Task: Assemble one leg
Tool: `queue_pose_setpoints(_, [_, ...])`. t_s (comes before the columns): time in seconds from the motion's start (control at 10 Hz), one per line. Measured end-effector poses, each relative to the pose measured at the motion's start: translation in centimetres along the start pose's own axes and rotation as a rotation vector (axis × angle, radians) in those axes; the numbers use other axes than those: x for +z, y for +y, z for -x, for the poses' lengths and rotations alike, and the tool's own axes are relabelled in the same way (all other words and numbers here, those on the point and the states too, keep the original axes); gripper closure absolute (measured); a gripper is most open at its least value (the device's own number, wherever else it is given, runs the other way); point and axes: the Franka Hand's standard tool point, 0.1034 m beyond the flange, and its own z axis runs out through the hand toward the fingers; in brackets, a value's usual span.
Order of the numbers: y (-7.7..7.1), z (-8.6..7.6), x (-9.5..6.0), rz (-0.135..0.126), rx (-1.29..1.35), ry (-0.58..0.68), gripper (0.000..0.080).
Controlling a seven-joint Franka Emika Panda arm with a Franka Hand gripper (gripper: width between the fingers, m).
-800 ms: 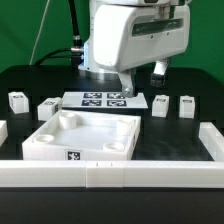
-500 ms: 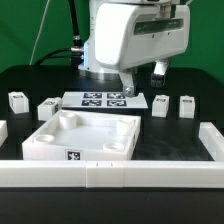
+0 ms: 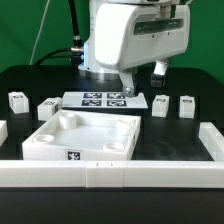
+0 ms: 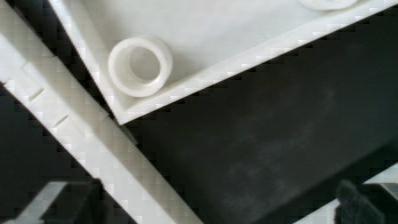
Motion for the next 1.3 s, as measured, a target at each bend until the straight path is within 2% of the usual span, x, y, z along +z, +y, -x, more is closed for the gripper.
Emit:
queue_pose_setpoints(0.1, [-0.4,0.5,0.5,0.014,-0.062,0.015,0.015])
queue_pose_setpoints(0.3, [-2.6,2.6,1.3,0.015,-0.224,-0.005,0.015])
queue_pose_setpoints(0.4, [-3.1,3.1,1.5,0.005,-0.275,-0.015,0.015])
queue_pose_setpoints(1.0, [-3.1,3.3,1.8,0.0,-0.291,-0.018,0.015])
queue_pose_setpoints(1.1, [-3.4,4.3,2.4,0.005,-0.32,-0.011,0.015])
queue_pose_setpoints(1.3, [-5.2,7.4,4.8,0.003,-0.351,0.003,0.015])
